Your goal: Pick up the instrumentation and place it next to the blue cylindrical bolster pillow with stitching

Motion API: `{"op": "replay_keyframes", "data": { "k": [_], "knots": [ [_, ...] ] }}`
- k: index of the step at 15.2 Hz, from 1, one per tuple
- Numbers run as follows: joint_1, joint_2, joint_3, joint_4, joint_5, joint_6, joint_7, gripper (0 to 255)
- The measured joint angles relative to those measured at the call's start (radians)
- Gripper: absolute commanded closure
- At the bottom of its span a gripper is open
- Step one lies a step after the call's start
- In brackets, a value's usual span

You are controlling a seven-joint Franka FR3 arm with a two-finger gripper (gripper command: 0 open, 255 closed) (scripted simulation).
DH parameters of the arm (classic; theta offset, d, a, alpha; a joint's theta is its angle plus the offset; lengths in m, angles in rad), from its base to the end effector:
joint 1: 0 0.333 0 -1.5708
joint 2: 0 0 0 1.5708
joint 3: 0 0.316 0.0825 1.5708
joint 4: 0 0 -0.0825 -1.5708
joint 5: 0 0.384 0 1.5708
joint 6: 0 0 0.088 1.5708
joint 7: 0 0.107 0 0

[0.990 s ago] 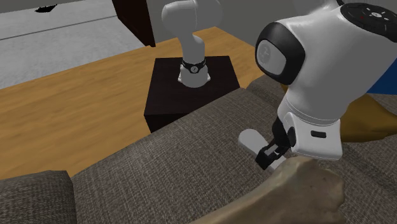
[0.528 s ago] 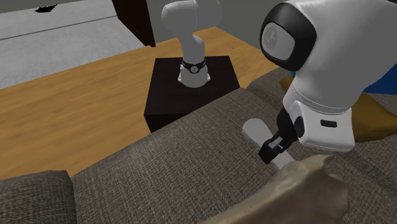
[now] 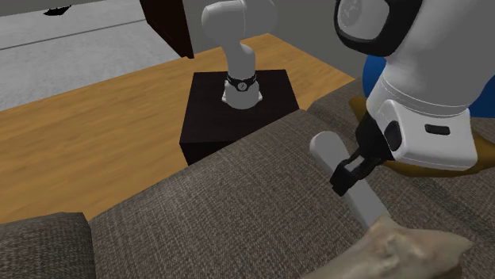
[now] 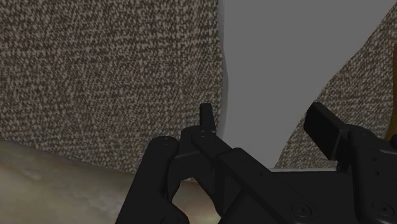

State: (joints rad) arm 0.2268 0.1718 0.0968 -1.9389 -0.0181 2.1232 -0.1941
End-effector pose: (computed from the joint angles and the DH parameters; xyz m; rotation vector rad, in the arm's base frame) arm 0.5663 0.1870 0.3982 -3.0318 -0.8156 -0.0208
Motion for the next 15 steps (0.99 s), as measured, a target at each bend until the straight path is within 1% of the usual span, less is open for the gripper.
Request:
{"op": "replay_keyframes", "data": {
  "k": [9,15],
  "knots": [
    [-0.001,-0.042,0.001,0.066,0.005,-0.107,-0.003,255],
    [-0.001,-0.058,0.001,0.131,0.007,-0.188,-0.005,255]
  ]
}}
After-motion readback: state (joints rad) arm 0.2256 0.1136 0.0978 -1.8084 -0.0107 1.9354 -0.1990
